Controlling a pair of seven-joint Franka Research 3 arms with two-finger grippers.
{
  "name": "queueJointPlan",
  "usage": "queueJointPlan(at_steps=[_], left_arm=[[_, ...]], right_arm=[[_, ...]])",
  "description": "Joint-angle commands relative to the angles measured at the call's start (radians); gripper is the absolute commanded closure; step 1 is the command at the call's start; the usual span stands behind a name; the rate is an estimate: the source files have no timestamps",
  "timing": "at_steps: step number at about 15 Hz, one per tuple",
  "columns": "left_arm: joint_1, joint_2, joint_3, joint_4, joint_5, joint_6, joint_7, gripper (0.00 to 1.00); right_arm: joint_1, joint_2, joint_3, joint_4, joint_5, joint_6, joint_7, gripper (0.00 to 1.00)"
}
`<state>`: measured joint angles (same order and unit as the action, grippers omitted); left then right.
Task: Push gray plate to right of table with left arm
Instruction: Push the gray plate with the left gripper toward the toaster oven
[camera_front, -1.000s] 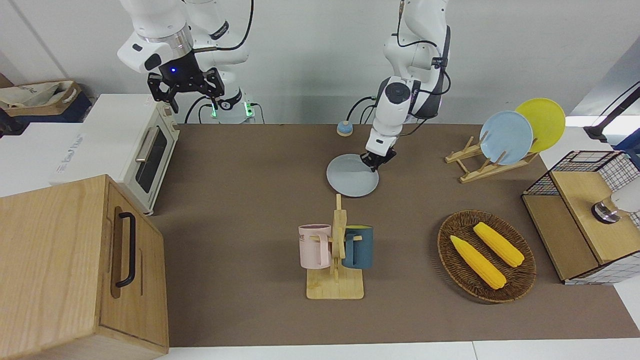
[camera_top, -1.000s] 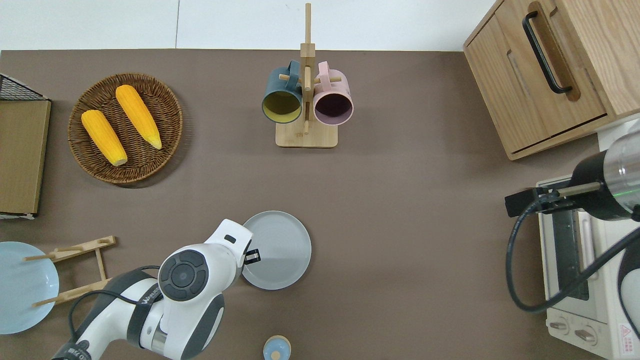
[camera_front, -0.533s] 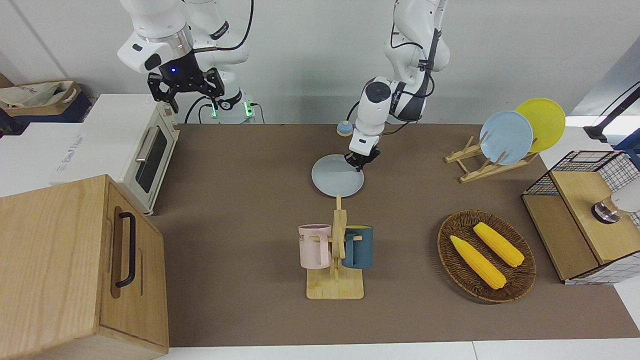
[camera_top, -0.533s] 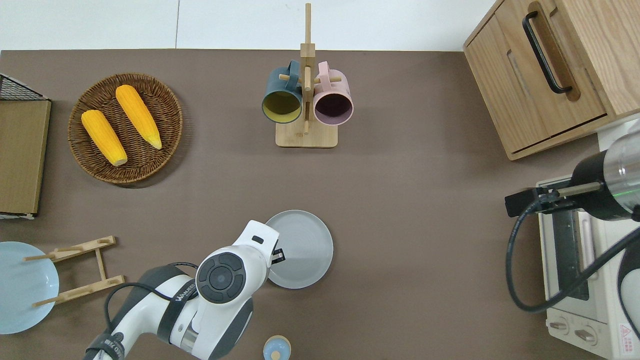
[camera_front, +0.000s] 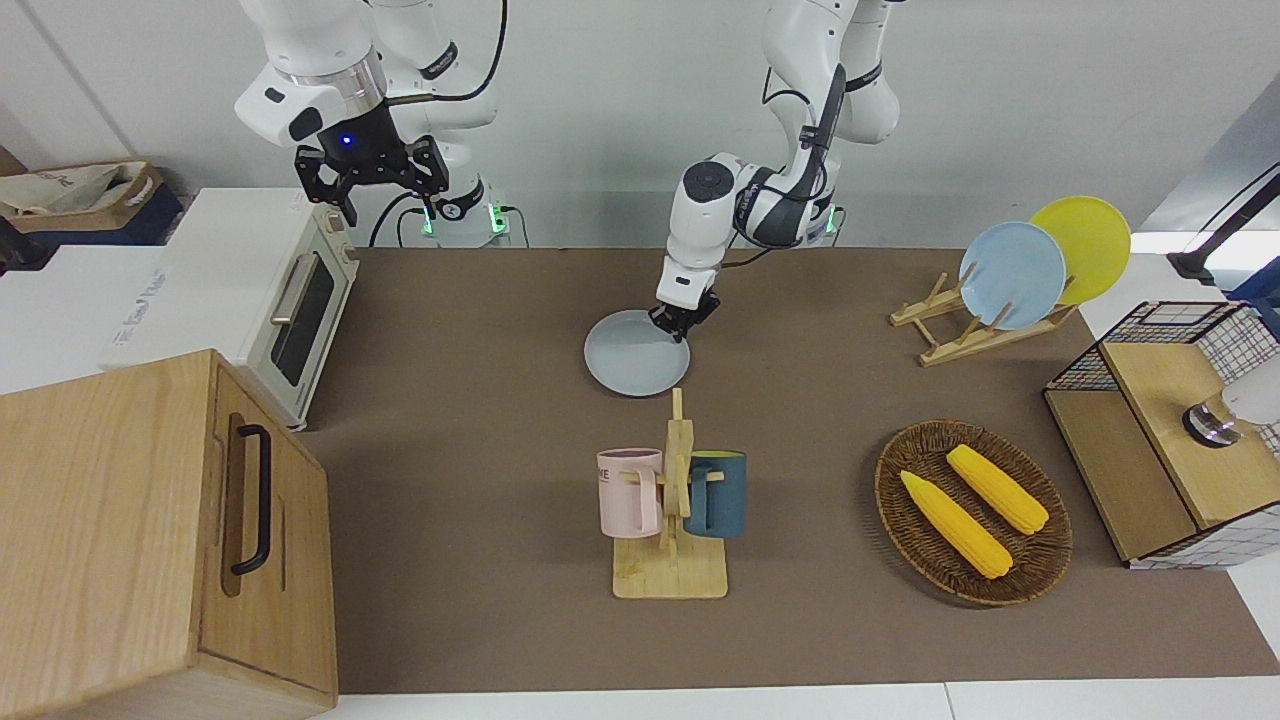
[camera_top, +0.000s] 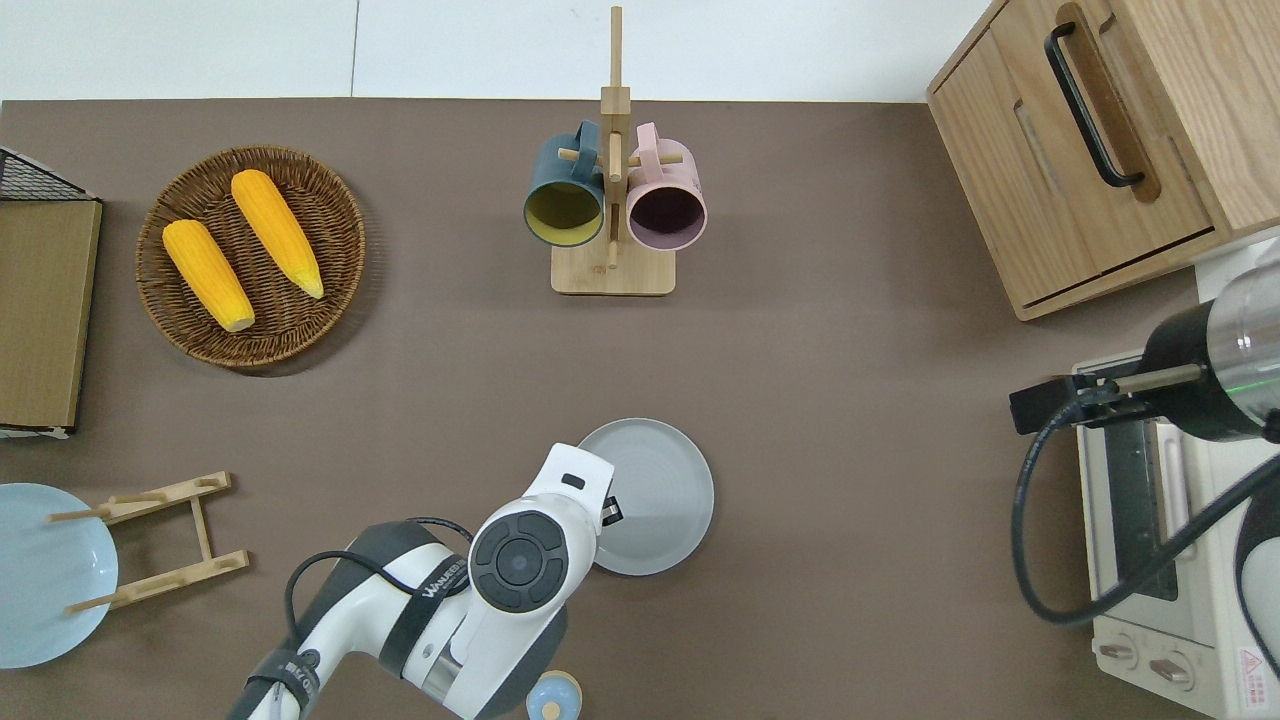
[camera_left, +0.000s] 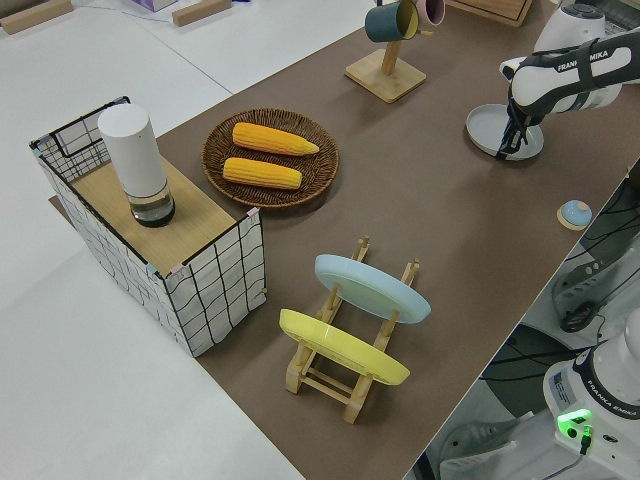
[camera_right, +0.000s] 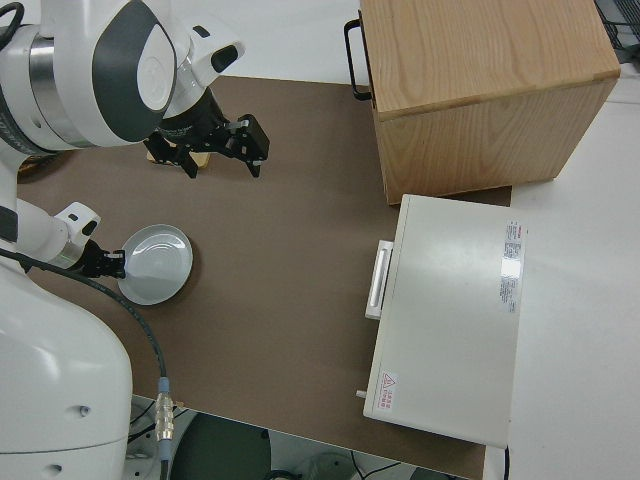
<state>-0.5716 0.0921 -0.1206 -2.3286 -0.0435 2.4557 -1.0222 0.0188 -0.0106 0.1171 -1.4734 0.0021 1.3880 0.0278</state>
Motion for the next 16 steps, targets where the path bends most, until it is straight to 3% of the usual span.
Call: queueJointPlan(at_steps=[1, 16], left_arm=[[-0.045, 0.112, -0.017, 0.083, 0.008, 0.005, -0.096, 1.00], [-0.174, 0.264, -0.019, 0.293, 0.079, -0.012, -0.345, 1.00]], right_arm=[[-0.020, -0.006, 0.015, 0.004, 0.010, -0.012, 0.001, 0.017], [-0.020, -0.006, 0.013, 0.004, 0.010, -0.012, 0.000, 0.017]])
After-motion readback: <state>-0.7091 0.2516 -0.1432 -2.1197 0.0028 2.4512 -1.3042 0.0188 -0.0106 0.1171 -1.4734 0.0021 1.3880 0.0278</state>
